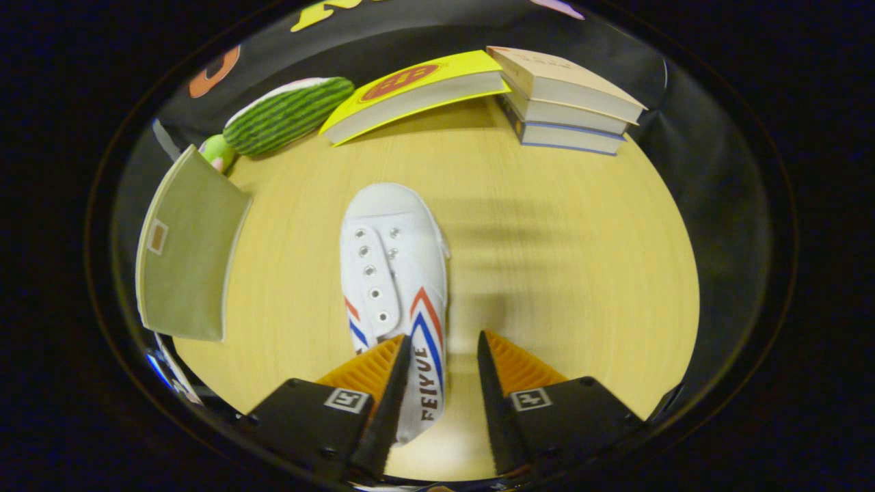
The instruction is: Open the storage box then place both shoes into the box .Put the left shoe in first, then the right shoe, with the right side of both shoes facing outward in a uniform manner.
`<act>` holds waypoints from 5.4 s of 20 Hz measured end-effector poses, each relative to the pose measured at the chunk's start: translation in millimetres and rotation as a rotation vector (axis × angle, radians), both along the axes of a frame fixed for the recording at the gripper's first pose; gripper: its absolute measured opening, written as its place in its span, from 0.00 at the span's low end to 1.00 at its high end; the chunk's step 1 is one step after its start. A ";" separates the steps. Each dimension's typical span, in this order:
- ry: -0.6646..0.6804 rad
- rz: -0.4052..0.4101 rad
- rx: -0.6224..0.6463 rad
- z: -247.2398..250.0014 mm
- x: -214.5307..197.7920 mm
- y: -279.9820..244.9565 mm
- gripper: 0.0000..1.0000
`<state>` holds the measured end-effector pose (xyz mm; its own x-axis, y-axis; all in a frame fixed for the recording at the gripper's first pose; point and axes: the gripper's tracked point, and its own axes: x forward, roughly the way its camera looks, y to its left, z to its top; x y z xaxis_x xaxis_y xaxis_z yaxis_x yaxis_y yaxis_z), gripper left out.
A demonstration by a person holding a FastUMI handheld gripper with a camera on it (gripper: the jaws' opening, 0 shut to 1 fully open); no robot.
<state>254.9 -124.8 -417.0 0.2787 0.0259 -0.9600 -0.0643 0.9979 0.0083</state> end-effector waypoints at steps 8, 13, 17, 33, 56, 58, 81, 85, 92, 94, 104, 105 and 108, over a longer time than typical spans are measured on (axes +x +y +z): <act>0.000 0.081 -0.079 -7.9 -0.2 6.0 0.37; -0.029 -0.078 0.096 2.3 -4.0 9.1 0.06; -0.058 -0.091 0.153 23.5 -4.4 18.3 0.06; -0.213 -0.091 0.462 169.9 -3.6 237.9 0.05; -0.442 -0.107 0.533 123.7 12.6 368.8 0.33; -0.532 -0.106 0.441 136.3 16.1 342.8 0.78; -1.039 0.010 0.182 308.1 -115.0 269.3 1.00; -1.169 0.012 0.119 339.3 -142.4 253.1 1.00; -1.318 0.030 0.133 378.0 -187.6 236.5 1.00; -1.324 0.058 0.152 382.5 -199.5 235.5 1.00; -1.325 0.140 0.217 386.4 -234.3 260.5 1.00; -1.319 0.148 0.218 383.1 -236.2 263.3 1.00; -1.319 0.149 0.232 383.3 -240.1 265.2 1.00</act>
<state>14.8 140.4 -33.7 0.9641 0.2607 0.0503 -0.2621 0.9648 0.0227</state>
